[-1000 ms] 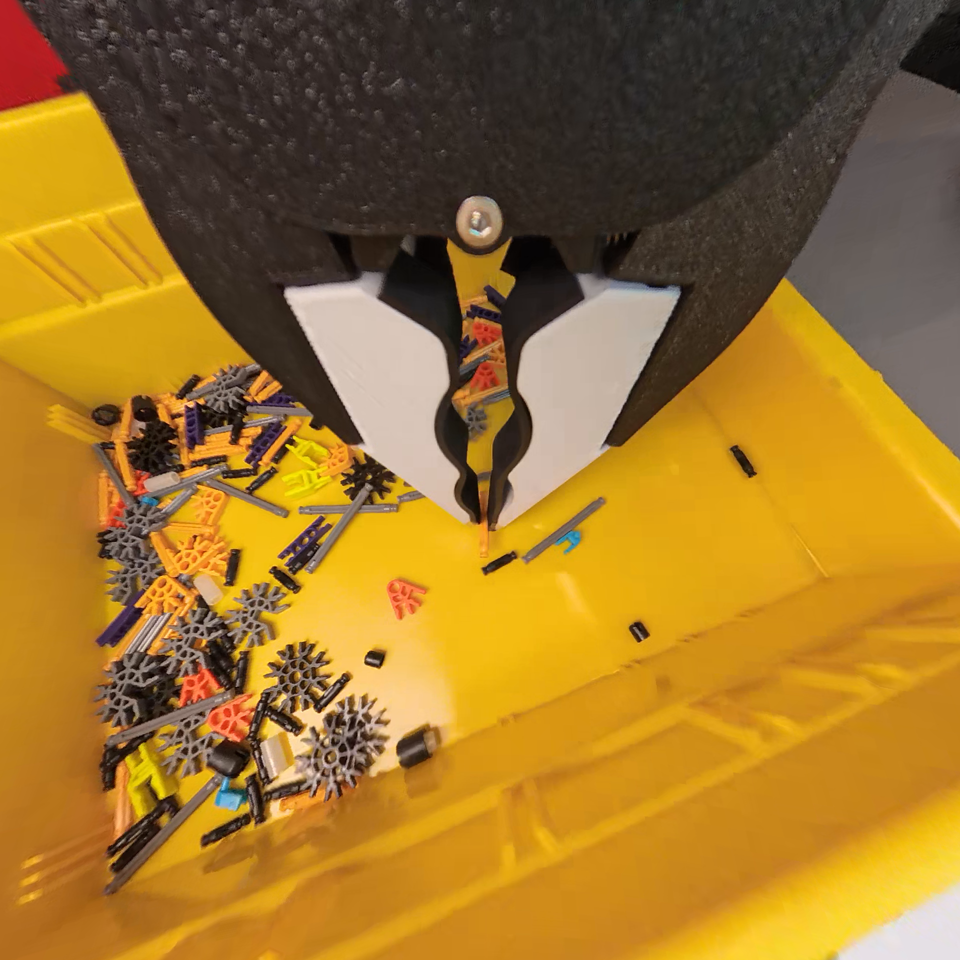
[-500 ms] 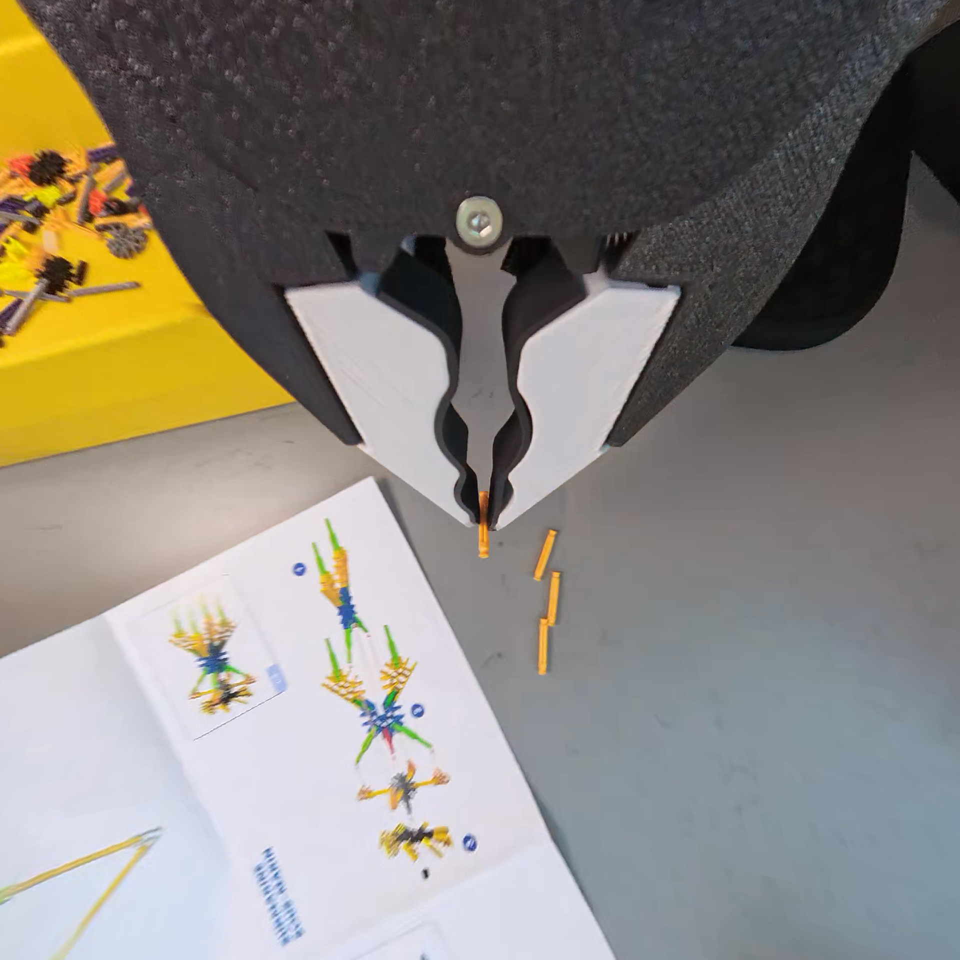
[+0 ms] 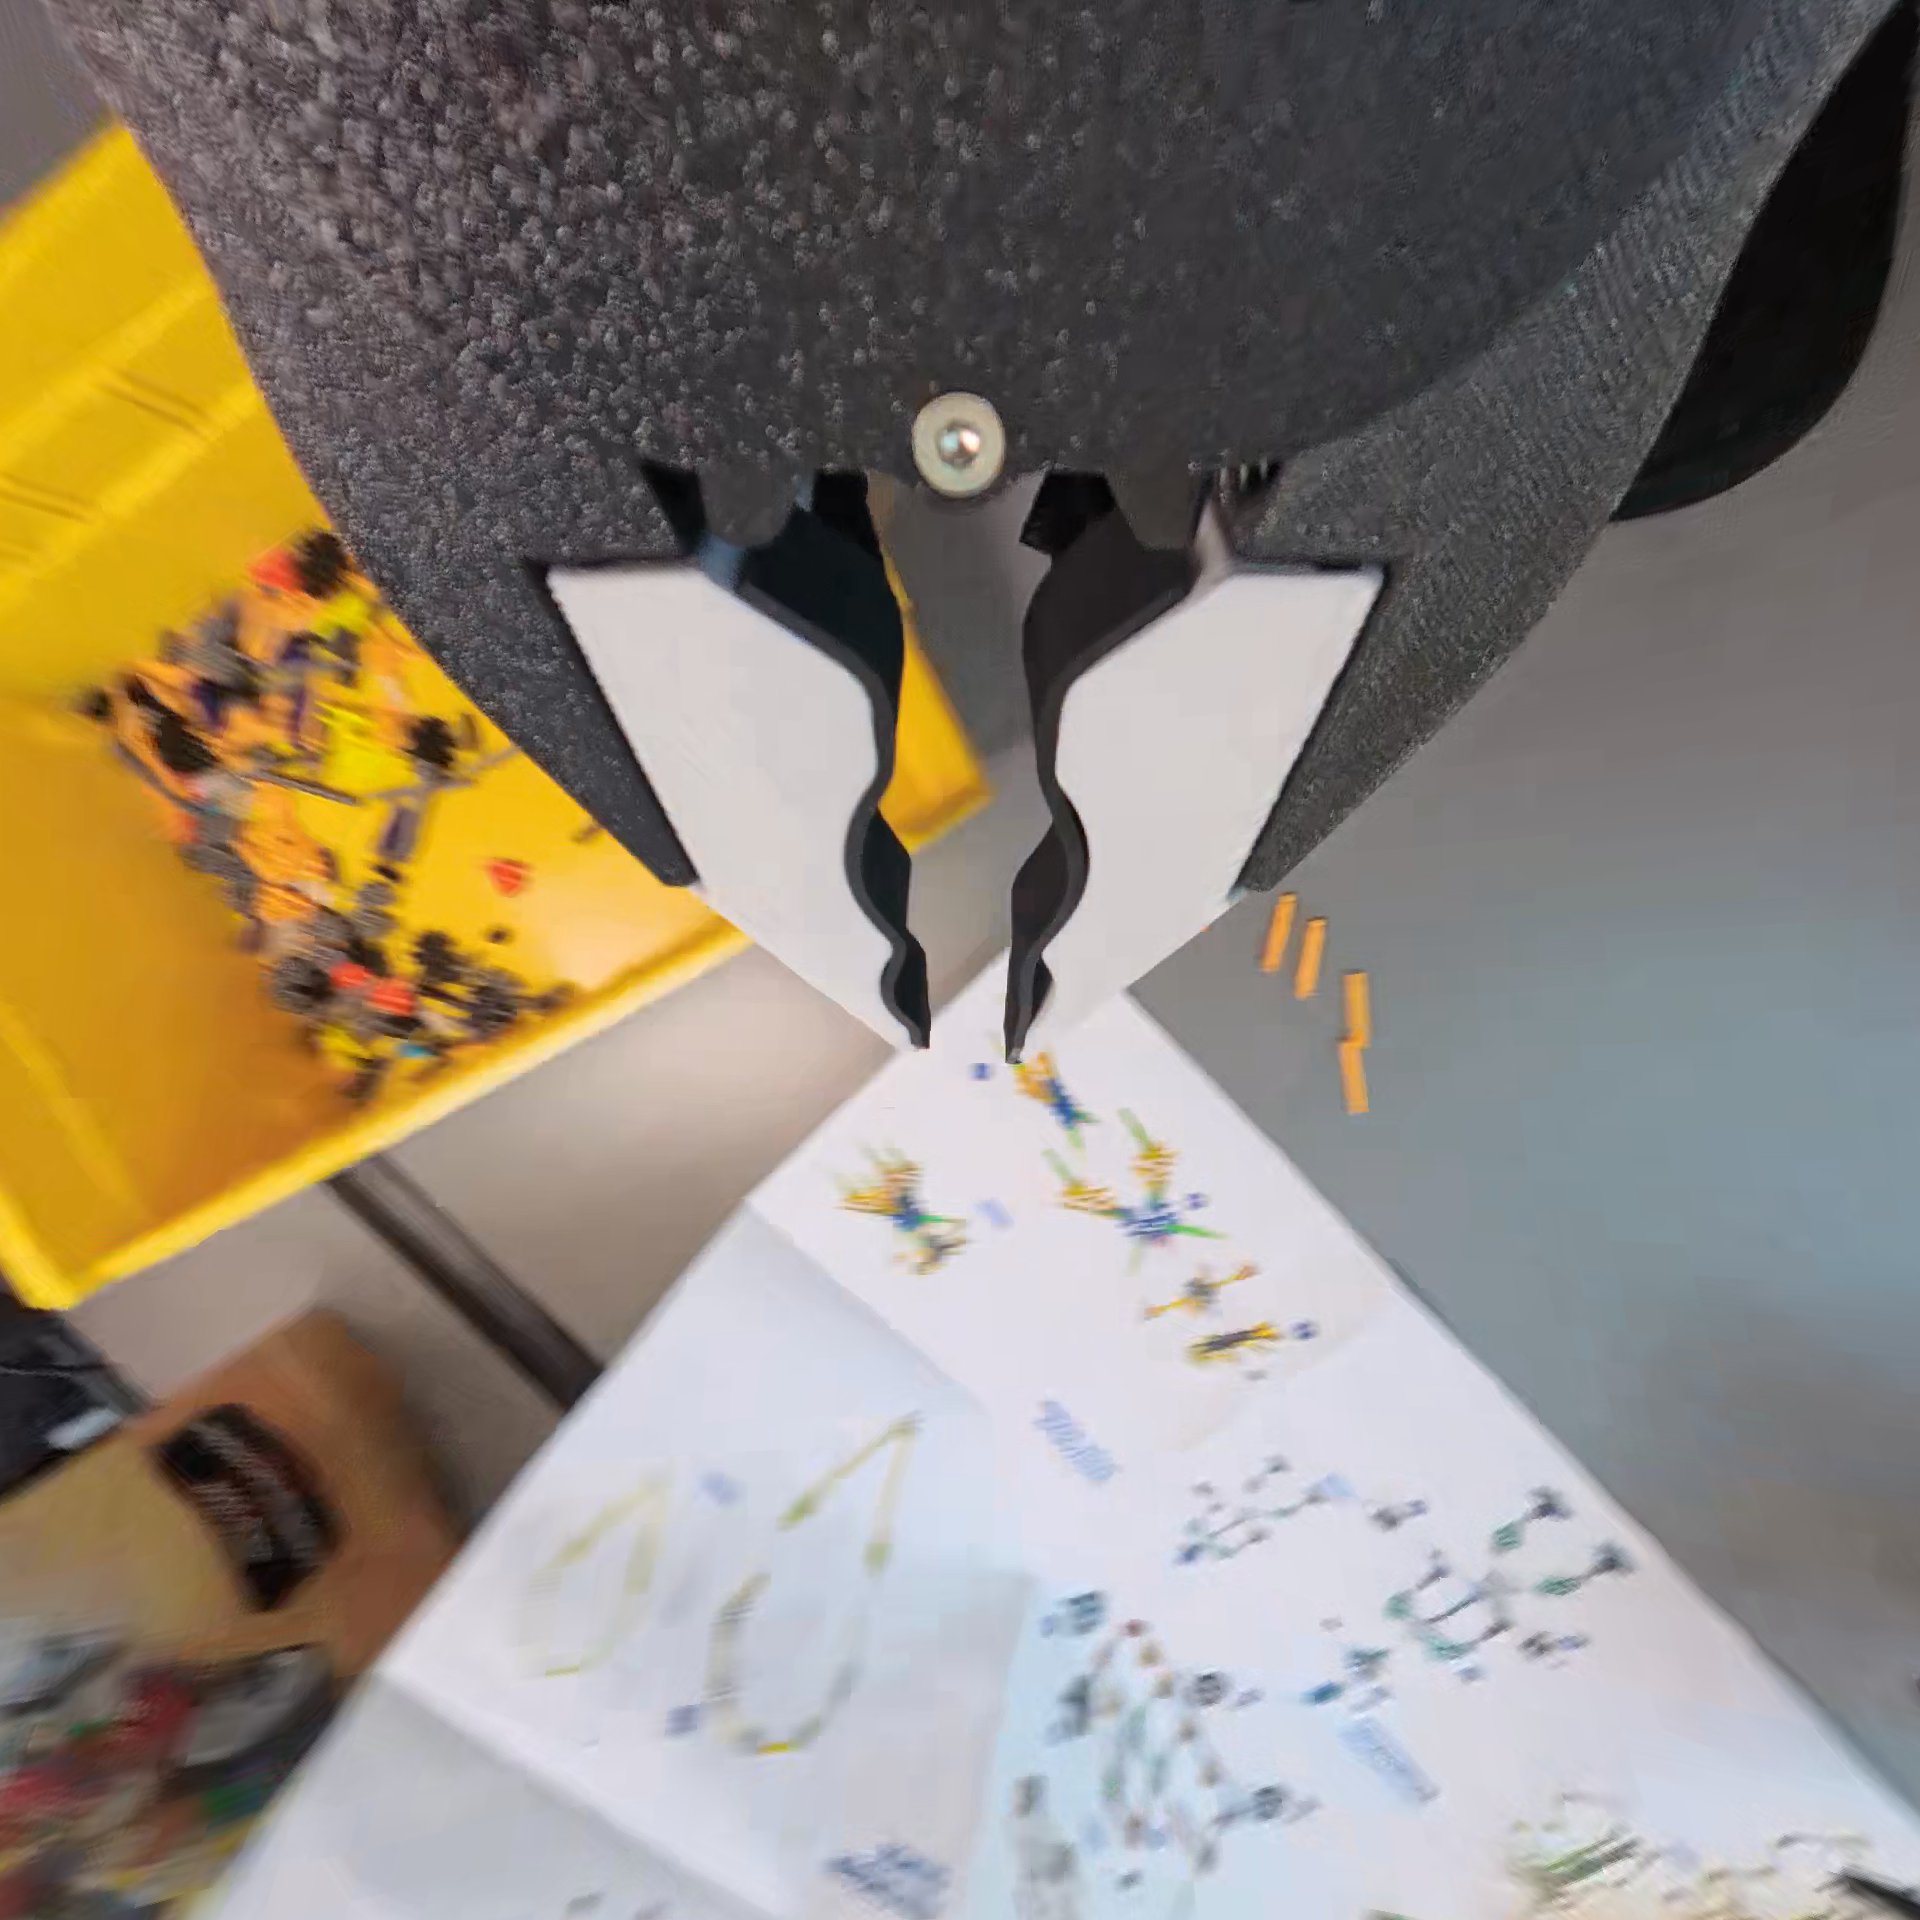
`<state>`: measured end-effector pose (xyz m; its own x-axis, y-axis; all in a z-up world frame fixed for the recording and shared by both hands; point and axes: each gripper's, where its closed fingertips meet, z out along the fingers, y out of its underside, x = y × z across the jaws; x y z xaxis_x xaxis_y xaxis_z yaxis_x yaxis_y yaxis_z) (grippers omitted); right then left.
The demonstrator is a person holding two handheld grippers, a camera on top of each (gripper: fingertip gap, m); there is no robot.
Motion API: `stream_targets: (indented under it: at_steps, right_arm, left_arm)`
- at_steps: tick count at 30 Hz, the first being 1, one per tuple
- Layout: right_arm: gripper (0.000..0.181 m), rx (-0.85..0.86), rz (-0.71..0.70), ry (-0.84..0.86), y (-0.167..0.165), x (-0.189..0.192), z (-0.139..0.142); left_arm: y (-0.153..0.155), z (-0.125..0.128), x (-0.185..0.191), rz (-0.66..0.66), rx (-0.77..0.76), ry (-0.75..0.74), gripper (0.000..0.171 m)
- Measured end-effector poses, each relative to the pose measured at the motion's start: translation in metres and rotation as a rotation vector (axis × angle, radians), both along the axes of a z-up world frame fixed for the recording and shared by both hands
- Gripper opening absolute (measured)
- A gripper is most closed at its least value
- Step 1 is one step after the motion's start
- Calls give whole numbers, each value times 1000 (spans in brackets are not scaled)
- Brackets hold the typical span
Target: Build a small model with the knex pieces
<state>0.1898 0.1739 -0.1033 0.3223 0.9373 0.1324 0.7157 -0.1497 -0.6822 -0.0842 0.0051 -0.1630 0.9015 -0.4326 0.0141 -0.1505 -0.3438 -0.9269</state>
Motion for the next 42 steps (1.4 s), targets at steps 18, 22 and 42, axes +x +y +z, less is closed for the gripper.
stream_targets:
  at_steps: [18,22,42]
  right_arm:
    - [9,-165,-706,-194,251,124,-105]
    - [4,-185,-761,-214,255,133,-112]
    - [1,2,-456,107,211,67,-15]
  left_arm:
    - [3,-15,-5,11,-50,-13,61]
    - [2,-15,-4,4,-53,-11,61]
    - [2,-15,-5,8,-54,-20,61]
